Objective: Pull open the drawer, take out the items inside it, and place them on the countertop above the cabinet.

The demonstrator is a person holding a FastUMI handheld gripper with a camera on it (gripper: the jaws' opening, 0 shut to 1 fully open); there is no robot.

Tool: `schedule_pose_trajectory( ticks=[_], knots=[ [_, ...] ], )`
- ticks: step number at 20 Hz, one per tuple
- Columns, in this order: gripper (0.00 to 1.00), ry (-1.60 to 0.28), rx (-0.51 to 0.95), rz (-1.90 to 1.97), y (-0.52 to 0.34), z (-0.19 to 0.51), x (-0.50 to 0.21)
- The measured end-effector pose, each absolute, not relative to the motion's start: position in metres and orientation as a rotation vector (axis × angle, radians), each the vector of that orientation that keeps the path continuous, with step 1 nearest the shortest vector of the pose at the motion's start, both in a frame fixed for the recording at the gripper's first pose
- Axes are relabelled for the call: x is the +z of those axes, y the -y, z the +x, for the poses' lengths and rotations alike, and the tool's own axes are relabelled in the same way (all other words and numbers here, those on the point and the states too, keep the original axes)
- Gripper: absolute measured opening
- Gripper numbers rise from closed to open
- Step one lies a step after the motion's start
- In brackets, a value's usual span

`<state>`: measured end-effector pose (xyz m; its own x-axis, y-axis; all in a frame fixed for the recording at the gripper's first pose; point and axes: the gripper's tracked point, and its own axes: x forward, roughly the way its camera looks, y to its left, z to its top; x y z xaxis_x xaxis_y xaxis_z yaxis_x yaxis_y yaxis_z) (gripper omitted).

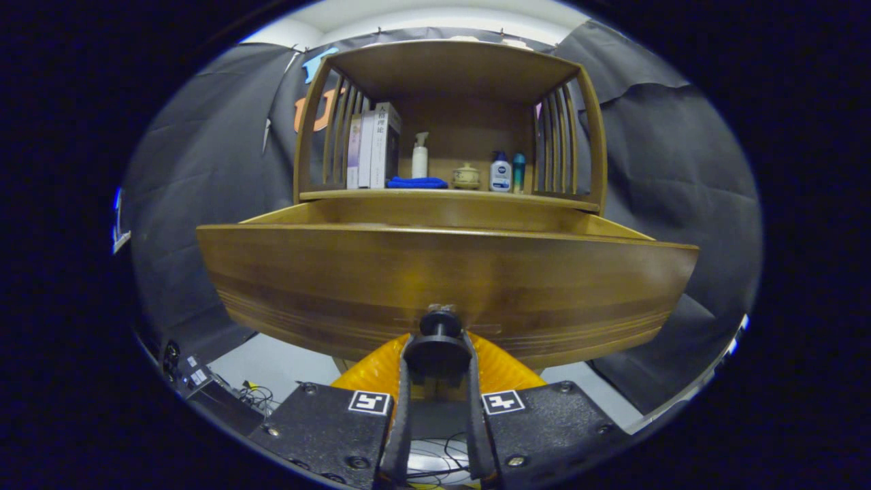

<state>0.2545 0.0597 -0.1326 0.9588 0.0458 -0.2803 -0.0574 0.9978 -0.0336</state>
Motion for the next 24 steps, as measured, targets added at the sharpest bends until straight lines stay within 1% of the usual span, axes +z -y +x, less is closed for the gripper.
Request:
schedule_pose_trajectory(
  ticks=[7,8,11,16,18,24],
  knots=[
    [0.36,-0.284,0.052,-0.046,-0.059,0.254,-0.134],
    [0.37,-0.285,0.054,-0.047,-0.059,0.254,-0.134],
    [0.47,-0.259,0.048,-0.043,-0.051,0.255,-0.134],
    [1.0,-0.251,0.051,-0.048,-0.044,0.231,-0.12],
    [1.0,-0.235,0.049,-0.023,-0.037,0.226,-0.1],
    [1.0,-0.102,0.029,-0.012,-0.019,0.233,0.007]
  ],
)
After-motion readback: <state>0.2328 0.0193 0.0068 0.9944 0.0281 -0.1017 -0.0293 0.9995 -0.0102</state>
